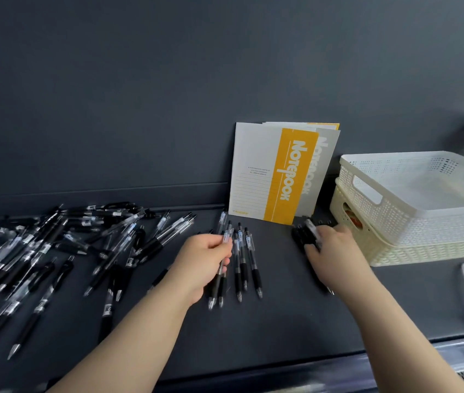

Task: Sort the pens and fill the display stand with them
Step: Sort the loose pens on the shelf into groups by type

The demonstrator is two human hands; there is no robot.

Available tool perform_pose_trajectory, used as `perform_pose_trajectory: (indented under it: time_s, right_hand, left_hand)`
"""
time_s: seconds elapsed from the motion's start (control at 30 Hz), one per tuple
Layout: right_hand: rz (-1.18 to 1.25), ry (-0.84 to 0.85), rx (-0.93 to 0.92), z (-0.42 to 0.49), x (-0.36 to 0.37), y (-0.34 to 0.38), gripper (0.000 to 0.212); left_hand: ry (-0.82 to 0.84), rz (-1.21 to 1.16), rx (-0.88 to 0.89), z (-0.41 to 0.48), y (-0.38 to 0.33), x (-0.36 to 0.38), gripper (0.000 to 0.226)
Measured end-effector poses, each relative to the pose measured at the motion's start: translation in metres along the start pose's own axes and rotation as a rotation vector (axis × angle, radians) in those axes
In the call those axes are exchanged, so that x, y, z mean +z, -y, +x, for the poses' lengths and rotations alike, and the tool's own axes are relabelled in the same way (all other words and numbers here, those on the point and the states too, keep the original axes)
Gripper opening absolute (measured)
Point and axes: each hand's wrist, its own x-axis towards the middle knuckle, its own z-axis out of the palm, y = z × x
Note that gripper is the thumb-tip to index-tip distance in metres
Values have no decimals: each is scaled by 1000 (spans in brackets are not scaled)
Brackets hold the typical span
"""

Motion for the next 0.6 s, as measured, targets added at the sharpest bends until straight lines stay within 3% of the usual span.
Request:
perform_pose_trajectory:
  time_s: [0.07, 0.13, 0.23, 0.3, 0.43, 0.6]
  right_hand:
    - [137, 95, -95, -5, 5, 20, 10]
    - [215, 224, -127, -8, 13, 38, 24]
    - [181, 303, -85, -9, 23, 56, 15]
    - [81, 337, -100, -10, 26, 59, 8]
    - [89, 348, -105, -13, 31, 55, 35]
    - [69, 329, -140, -8, 38, 53, 42]
  left_hand:
    - [-43, 160, 90, 6, -2, 1, 12]
    - [-74, 283, 145, 9, -5, 6, 12]
    - [-54, 548, 174, 14, -5, 12, 11]
    - [-100, 657, 186, 19, -1, 5, 13]
    - [-254, 847, 196, 33, -1, -26, 23]
    - [-225, 1140, 61, 35, 0, -48, 28]
